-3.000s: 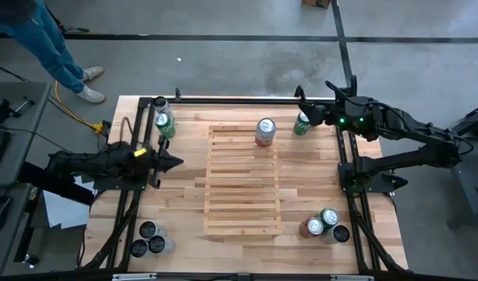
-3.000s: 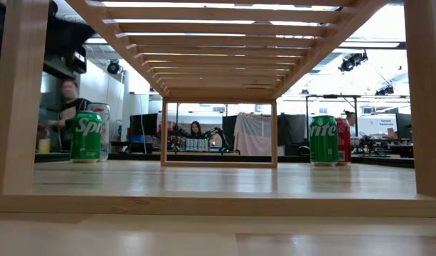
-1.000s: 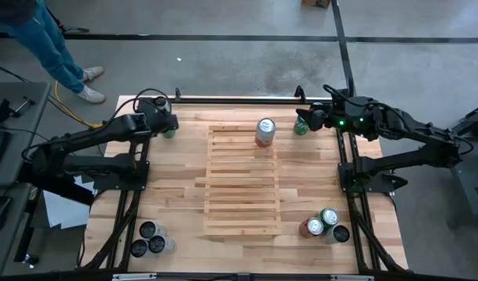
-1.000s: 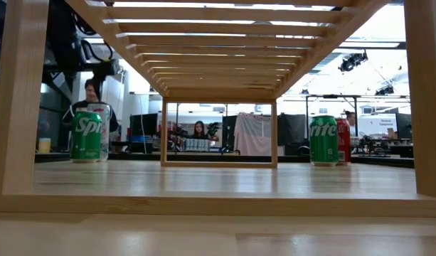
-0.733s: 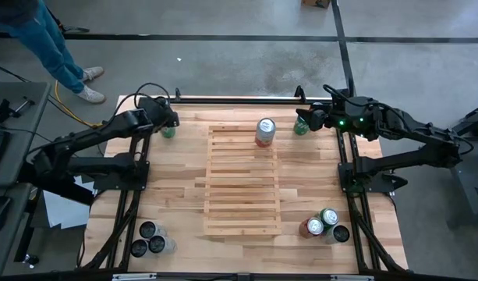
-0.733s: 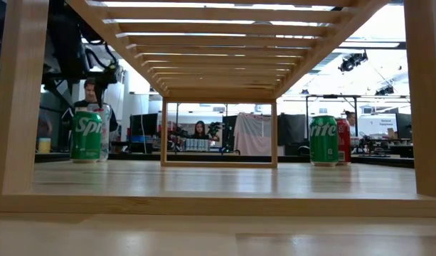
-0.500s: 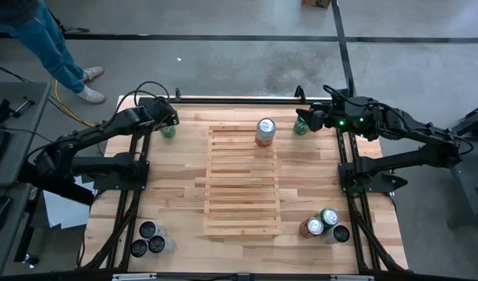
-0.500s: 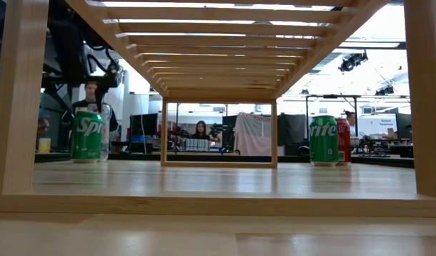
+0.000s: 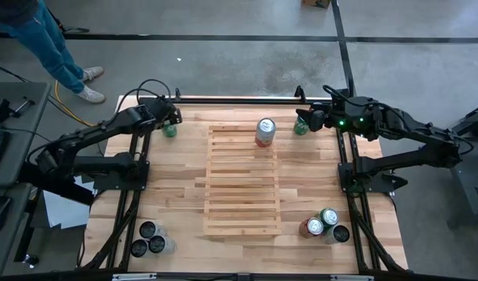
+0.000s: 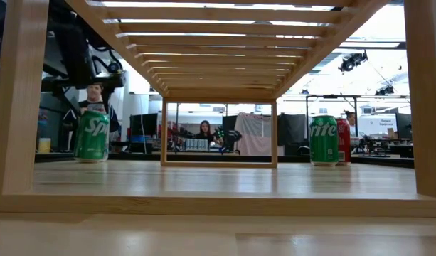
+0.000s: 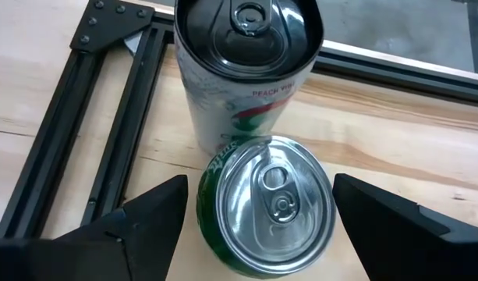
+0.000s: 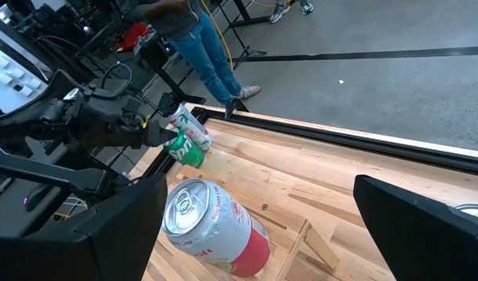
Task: Place canned beverage on shelf
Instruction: Put the top left green soda can on the shelf
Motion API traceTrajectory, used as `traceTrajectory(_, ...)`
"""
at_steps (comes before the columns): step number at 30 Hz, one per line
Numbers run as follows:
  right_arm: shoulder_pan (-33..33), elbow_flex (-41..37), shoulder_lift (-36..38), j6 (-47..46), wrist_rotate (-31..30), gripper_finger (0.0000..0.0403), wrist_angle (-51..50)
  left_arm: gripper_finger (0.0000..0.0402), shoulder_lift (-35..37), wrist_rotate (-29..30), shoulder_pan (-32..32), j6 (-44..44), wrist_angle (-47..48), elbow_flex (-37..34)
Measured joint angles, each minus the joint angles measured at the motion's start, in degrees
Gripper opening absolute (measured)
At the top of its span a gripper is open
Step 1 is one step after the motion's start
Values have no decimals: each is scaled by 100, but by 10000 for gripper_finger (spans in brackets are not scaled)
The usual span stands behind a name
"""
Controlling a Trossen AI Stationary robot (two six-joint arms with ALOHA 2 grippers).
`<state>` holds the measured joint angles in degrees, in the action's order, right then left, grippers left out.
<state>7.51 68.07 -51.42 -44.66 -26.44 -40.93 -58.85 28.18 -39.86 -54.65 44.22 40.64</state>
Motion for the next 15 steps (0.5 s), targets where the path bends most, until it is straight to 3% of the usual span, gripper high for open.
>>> traceTrajectory(15,0,0,0,-10,0,395,2,314,342,-41,0,98,202,-7)
